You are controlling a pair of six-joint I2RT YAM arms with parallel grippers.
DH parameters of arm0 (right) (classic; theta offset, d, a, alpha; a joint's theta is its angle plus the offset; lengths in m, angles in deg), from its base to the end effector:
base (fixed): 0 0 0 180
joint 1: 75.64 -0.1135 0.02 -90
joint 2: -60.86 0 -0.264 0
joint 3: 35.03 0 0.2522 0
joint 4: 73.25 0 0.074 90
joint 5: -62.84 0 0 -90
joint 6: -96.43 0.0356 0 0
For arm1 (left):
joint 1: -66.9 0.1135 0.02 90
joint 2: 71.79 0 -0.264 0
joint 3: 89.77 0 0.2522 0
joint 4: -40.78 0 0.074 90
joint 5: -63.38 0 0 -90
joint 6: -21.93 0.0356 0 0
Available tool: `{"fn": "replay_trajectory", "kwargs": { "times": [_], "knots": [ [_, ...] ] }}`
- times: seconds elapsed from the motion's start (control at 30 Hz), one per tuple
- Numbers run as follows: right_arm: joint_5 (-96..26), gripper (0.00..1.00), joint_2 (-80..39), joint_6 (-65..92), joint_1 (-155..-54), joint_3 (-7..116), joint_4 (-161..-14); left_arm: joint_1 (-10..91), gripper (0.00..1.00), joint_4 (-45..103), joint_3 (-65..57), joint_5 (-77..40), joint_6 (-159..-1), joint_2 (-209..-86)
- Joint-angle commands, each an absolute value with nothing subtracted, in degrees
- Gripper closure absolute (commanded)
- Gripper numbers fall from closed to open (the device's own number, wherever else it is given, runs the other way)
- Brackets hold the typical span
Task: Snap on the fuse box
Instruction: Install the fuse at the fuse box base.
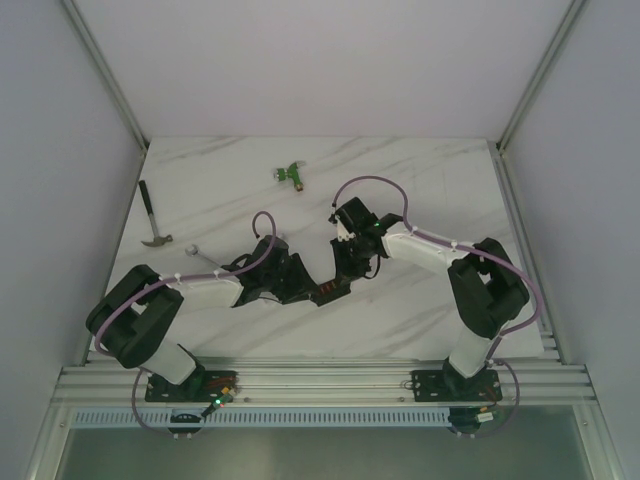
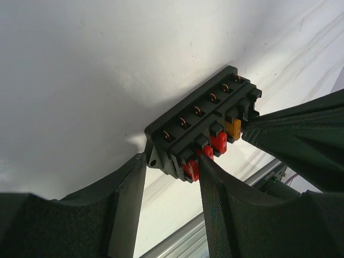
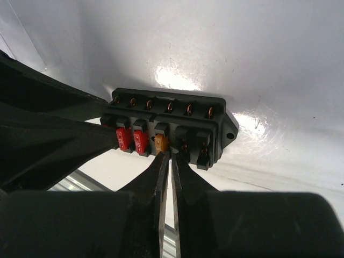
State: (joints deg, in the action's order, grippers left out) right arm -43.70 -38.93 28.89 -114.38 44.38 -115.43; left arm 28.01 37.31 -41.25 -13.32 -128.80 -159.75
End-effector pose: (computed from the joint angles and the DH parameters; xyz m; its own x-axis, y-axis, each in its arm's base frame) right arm 0.2675 0.2276 0.1899 -0.9080 -0.2590 -0.3293 -0.3845 0.8273 0.4095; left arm 0.2166 -0.1853 0.1431 -0.9065 -0.3595 -0.2215 -0.0994 0.6915 -0.7155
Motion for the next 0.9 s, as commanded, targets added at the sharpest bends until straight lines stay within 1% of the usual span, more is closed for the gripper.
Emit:
{"fn": "replay_trajectory", "kwargs": {
  "times": [0.0, 0.3, 0.57, 0.87],
  "knots": [
    [-44.7, 0.85, -39.2, 28.7, -114.7, 45.2, -114.8, 28.2, 0.47, 36.2, -40.4, -13.0, -127.9, -160.8],
    [-42.9, 0.82, -36.5, 28.2, -114.7, 46.2, -113.8, 28.2, 0.48, 36.2, -40.7, -13.3, -128.1, -160.5],
    [-45.6, 0.84, -38.7, 28.4, -114.7, 44.9, -113.7, 28.2, 0.48, 36.2, -40.7, -13.3, -128.1, -160.6],
    [-45.6, 0.88, -41.4, 27.6, -115.1, 43.7, -116.4, 28.2, 0.48, 36.2, -40.6, -13.1, -128.2, -160.9]
  ]
}}
